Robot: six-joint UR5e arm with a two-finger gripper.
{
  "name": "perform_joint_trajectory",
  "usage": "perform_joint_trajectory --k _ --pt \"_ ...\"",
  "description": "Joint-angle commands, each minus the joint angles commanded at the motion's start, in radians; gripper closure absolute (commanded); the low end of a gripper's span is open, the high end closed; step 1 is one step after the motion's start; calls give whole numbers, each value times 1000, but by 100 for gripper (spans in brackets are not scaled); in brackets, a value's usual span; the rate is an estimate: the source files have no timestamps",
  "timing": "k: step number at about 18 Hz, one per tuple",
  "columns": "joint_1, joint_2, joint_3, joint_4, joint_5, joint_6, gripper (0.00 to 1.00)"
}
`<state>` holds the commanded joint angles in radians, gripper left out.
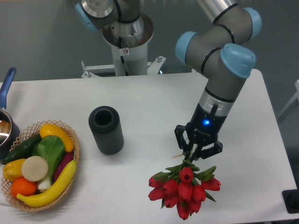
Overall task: Insert the flowers into the vase
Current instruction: 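Lower the held red tulip bunch slightly while keeping the gripper closed on stems, then lift the tulips and carry them over the black vase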
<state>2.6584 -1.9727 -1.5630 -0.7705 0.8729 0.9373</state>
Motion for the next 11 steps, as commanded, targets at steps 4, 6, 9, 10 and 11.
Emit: perform_joint_trajectory --k 4,6,9,10,11 --pt "6 12 1 11 -64 -20 92" --pt "6 18 1 11 -127 -31 92" --pt "11 57 -5 11 -256 -32 93" --pt "12 72 -6 11 -285 -34 93" --pt "11 89 -12 11 -311 -34 93"
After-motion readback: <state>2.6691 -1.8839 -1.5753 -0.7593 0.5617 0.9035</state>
